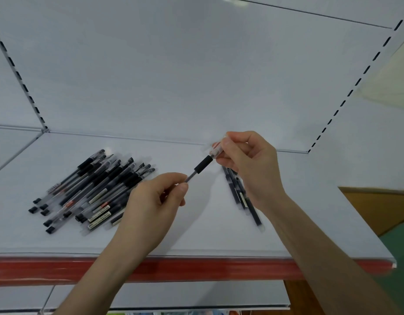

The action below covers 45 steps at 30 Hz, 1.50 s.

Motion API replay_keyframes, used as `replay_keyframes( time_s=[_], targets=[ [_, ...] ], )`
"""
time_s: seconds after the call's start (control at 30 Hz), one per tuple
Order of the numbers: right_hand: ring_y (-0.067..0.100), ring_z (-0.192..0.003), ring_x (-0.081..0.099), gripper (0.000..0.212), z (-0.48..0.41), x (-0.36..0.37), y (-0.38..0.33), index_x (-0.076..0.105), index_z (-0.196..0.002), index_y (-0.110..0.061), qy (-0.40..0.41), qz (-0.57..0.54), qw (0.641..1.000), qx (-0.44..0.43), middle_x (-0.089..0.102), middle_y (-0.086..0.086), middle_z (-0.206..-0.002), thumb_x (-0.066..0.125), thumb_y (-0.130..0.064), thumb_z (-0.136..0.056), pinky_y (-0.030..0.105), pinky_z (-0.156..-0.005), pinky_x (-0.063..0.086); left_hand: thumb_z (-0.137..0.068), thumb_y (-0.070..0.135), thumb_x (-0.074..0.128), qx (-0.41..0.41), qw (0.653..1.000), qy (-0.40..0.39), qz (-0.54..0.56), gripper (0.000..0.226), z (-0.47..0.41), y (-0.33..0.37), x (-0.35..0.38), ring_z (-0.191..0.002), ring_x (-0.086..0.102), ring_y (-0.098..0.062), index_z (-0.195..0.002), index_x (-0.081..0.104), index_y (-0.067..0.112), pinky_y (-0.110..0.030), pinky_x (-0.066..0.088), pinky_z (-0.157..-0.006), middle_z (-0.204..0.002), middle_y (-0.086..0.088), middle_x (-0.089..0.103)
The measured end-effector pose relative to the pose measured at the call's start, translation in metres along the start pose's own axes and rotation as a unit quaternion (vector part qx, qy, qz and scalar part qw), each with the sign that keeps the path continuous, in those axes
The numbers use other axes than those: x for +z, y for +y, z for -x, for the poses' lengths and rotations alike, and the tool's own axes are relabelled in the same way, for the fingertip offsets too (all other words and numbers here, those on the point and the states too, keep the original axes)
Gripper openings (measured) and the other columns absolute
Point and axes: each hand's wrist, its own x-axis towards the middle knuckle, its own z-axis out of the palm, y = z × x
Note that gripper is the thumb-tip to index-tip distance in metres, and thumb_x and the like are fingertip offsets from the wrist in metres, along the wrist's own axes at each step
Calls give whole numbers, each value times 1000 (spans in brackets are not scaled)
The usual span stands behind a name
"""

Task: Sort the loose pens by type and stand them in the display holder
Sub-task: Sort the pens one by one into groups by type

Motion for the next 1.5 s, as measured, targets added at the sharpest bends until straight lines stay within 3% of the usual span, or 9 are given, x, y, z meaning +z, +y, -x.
replay_keyframes(
  time_s=[0.37,0.57,0.7,0.83,0.93,1.07,1.27,1.43,1.5],
  targets=[
    [10,-71,69,6,4,5,5,54,-89,-6,35,-37,999,-11,69,-1,-62,52,-1,-90,18,-62,53,-85,11,58,28,1000,11,0,29,-3,2,0,-53,53,1,-74,57,38,-7,37,-49,-58,0,63],
    [11,-85,70,7,-3,-3,-12,54,-91,-13,-3,-76,997,1,71,2,-67,52,-6,-90,19,-67,54,-83,13,60,46,999,6,8,24,-8,10,-7,-51,53,6,-76,58,36,-5,36,-50,-68,22,66],
    [11,-88,68,19,-3,0,-9,52,-99,-15,-17,-75,997,18,72,-1,-73,58,-3,-85,20,-72,54,-83,12,61,46,999,13,13,26,-7,8,-7,-52,54,6,-76,58,36,-5,37,-50,-58,9,65],
    [13,-79,70,22,-14,-9,-13,51,-104,-10,43,-128,990,37,70,0,-72,59,-2,-85,21,-74,55,-83,12,62,41,999,15,16,26,-6,4,-9,-58,58,7,-77,57,36,-5,39,-53,-59,7,64],
    [14,-80,70,22,-16,-19,-16,60,-98,-20,-17,-21,999,34,67,1,-84,58,-1,-86,21,-73,55,-79,24,66,31,998,22,43,16,-8,0,-13,-67,64,0,-78,59,38,-12,47,-60,-69,14,68],
    [-1,-83,59,28,-12,-25,-15,64,-96,-29,-136,186,972,-35,66,-20,-82,57,-3,-88,14,-74,48,-78,29,62,29,998,22,45,10,-8,-1,-17,-70,65,-2,-79,59,38,-19,49,-68,-80,18,67],
    [-4,-75,58,25,-13,-30,-21,64,-87,-26,-147,199,968,-34,68,-16,-78,58,-2,-86,11,-70,46,-69,34,55,34,999,13,29,12,-8,-2,-19,-70,64,-6,-78,59,41,-17,48,-67,-79,20,66],
    [-6,-74,57,26,-15,-30,-24,63,-88,-28,-160,219,962,-40,67,-24,-76,56,-3,-88,12,-71,46,-82,21,66,40,999,4,18,21,-8,-4,-20,-73,63,-8,-77,59,40,-15,47,-66,-79,20,66],
    [-5,-73,57,25,-15,-30,-26,64,-88,-27,-172,231,957,-42,66,-25,-73,56,-3,-88,14,-72,46,-81,26,65,40,999,-1,15,17,-8,-5,-22,-73,63,-6,-77,59,41,-14,47,-66,-79,21,66]
  ],
)
